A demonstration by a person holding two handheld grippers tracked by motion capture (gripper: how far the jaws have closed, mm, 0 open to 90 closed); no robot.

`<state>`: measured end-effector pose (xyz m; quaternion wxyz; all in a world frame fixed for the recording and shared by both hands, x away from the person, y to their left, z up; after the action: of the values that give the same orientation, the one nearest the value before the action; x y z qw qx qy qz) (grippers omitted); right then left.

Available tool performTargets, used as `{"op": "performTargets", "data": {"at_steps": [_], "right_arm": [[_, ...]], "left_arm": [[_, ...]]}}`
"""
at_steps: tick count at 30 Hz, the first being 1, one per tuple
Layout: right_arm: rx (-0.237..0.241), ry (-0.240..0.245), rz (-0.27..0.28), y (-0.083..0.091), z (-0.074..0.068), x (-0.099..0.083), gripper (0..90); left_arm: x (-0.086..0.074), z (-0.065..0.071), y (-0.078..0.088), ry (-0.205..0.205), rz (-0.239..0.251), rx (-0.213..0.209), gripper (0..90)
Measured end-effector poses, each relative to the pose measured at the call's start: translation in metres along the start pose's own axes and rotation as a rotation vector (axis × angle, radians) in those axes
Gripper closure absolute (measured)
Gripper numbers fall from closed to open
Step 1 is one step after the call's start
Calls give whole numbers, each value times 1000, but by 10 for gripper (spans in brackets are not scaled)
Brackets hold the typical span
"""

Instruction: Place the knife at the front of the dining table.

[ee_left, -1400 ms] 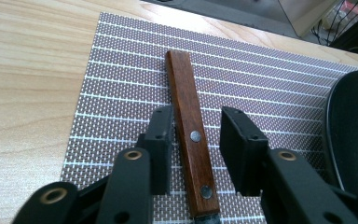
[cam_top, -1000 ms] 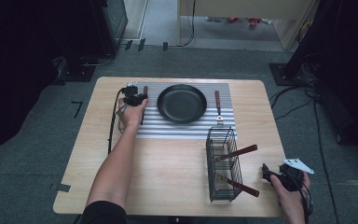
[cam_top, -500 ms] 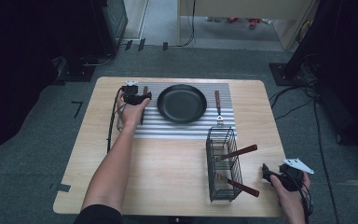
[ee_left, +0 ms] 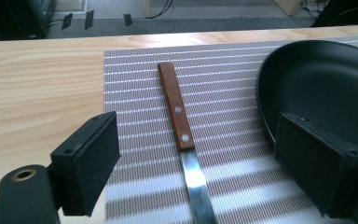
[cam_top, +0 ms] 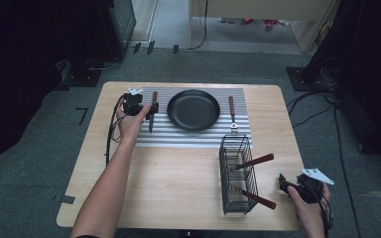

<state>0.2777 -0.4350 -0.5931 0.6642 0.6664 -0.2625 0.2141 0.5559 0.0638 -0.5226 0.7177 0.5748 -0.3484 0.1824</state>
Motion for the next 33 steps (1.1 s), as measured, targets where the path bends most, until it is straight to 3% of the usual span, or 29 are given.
{"op": "performTargets", "data": {"at_steps": [7,11,19,23,25,28,33], "right_arm": [[0,0,-1,0,0,0,145],[2,2,-1,0,0,0,137],[4,3,-3,0,-1,-1,132],[4,4,-4,0,-1,-1,130],[5,4,-4,0,-1,-1,130],[4,4,-4,0,-1,-1,129],[4,4,-4,0,-1,-1,129]], "left_arm": [[-12,-3,28,0,6,3,136],[-22,-4,44,-3,27,-18,103],[-52,-8,71,27,55,-31,73],[-67,-9,83,10,61,-25,62],[-74,-10,90,10,61,-44,30],[-86,-16,100,11,68,-21,30],[-107,-26,113,22,55,-24,9]]}}
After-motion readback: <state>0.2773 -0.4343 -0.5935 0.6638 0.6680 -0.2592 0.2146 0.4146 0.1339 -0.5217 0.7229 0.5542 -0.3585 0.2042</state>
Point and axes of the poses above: each handheld gripper's, and its own axes: y roughly backward along the jaws, x roughly out of its top, z roughly to its right, the point moved 10 cm from there along -y, roughly forward along the jaws, and after that the axes turned 8 degrees about -z, right-handed, at the moved point
